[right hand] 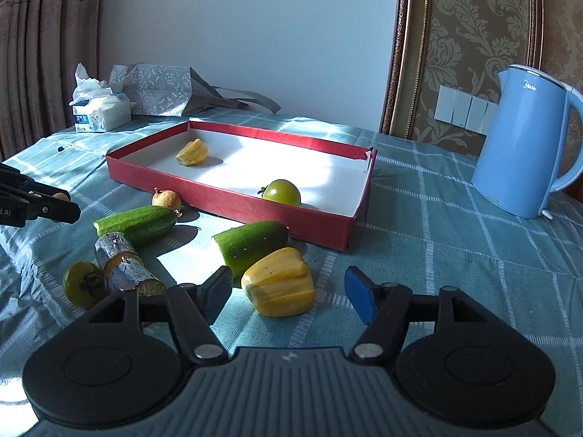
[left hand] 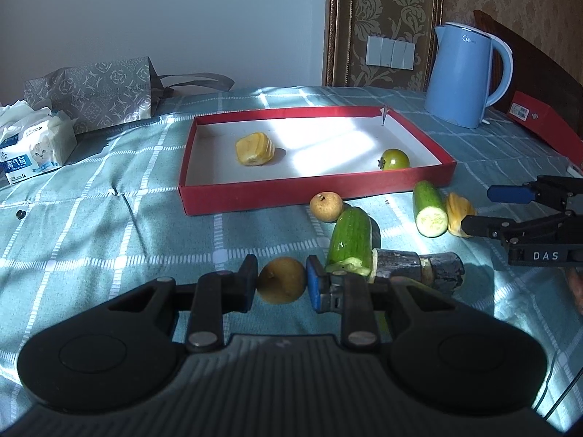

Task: Organize fruits
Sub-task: 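Close the right gripper on the yellow bell pepper while the left gripper holds the brown fruit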

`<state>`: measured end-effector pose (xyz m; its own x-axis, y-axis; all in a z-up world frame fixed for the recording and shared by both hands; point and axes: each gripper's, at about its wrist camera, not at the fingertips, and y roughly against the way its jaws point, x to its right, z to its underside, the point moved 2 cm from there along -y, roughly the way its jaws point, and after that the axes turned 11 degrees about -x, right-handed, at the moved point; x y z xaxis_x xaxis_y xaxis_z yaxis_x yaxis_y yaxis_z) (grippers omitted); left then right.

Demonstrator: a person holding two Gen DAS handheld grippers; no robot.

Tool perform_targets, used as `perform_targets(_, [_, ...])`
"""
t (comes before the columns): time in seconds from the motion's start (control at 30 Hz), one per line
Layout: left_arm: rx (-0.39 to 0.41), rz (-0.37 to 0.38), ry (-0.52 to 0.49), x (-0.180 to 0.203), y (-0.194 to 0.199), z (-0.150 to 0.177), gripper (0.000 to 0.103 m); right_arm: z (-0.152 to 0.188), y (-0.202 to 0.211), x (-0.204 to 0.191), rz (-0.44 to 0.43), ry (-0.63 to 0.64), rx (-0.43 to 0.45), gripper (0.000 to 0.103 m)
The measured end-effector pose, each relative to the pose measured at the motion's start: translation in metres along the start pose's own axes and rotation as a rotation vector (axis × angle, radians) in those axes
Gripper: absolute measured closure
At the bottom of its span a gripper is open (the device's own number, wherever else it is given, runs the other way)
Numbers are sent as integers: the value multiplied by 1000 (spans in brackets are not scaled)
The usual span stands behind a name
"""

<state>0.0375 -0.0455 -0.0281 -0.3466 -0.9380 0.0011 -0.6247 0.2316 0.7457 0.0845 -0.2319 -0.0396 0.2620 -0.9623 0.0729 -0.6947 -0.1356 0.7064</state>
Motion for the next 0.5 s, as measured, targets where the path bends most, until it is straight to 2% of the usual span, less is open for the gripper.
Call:
perform_targets(0.33, [-5,-7,-8,2,-1,0,78,-8,-22,-7,-31,107,-73,37])
perform_targets(0.5, [-5,-10,-7,2,-1,0,78,-7,-26,-5,-67,105,-86,46])
